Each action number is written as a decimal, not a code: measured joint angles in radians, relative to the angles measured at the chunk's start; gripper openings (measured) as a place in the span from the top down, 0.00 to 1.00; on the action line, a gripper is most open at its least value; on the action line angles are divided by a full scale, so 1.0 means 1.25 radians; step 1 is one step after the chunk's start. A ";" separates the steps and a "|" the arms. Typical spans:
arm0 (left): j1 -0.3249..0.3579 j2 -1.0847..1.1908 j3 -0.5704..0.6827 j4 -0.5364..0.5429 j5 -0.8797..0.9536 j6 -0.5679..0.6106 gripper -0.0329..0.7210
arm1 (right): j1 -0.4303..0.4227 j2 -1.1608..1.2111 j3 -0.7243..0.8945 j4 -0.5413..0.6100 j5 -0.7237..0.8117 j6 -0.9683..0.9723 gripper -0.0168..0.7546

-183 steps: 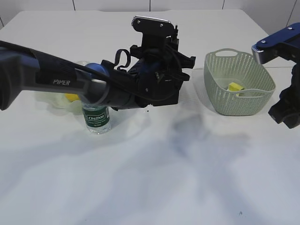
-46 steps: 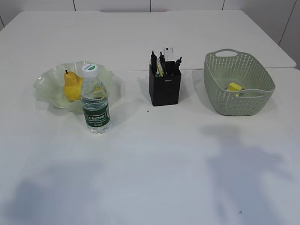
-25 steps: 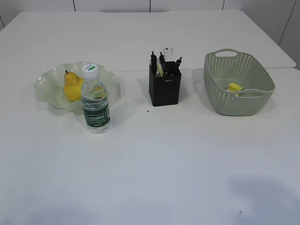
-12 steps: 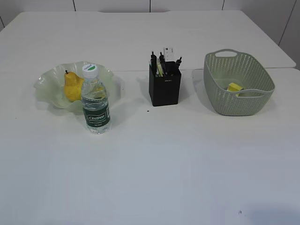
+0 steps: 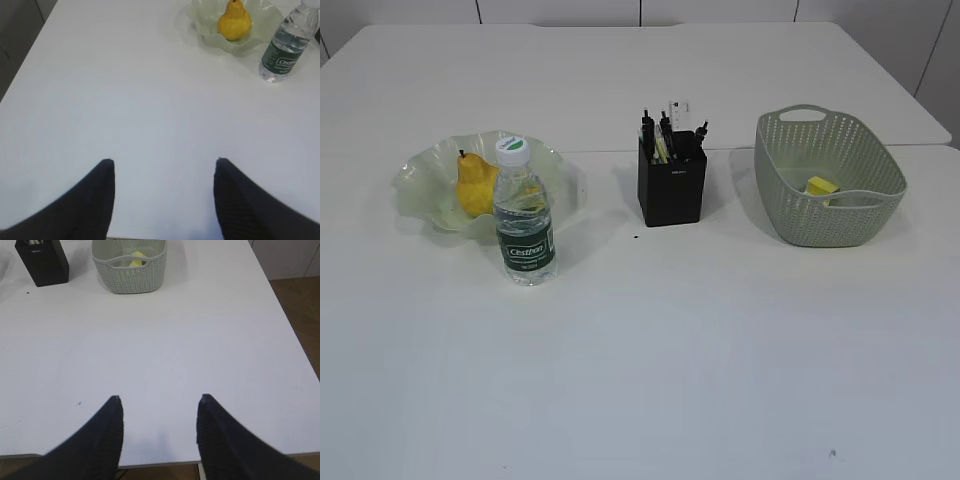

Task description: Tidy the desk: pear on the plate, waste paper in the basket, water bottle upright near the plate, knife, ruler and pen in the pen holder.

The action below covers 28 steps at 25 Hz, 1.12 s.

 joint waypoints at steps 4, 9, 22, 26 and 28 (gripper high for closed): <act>0.000 -0.028 0.045 0.000 -0.021 0.001 0.37 | 0.000 -0.022 0.002 0.001 0.000 -0.013 0.52; 0.000 -0.028 0.099 -0.009 -0.084 0.004 0.37 | 0.000 -0.024 0.003 0.007 0.000 -0.028 0.52; 0.000 -0.028 0.119 -0.086 -0.128 0.117 0.37 | 0.000 -0.024 0.111 0.036 -0.088 -0.056 0.52; 0.000 -0.028 0.122 -0.088 -0.128 0.122 0.37 | 0.000 -0.024 0.114 0.039 -0.097 -0.058 0.52; 0.000 -0.028 0.123 -0.097 -0.128 0.122 0.37 | 0.000 -0.024 0.118 0.040 -0.098 -0.058 0.51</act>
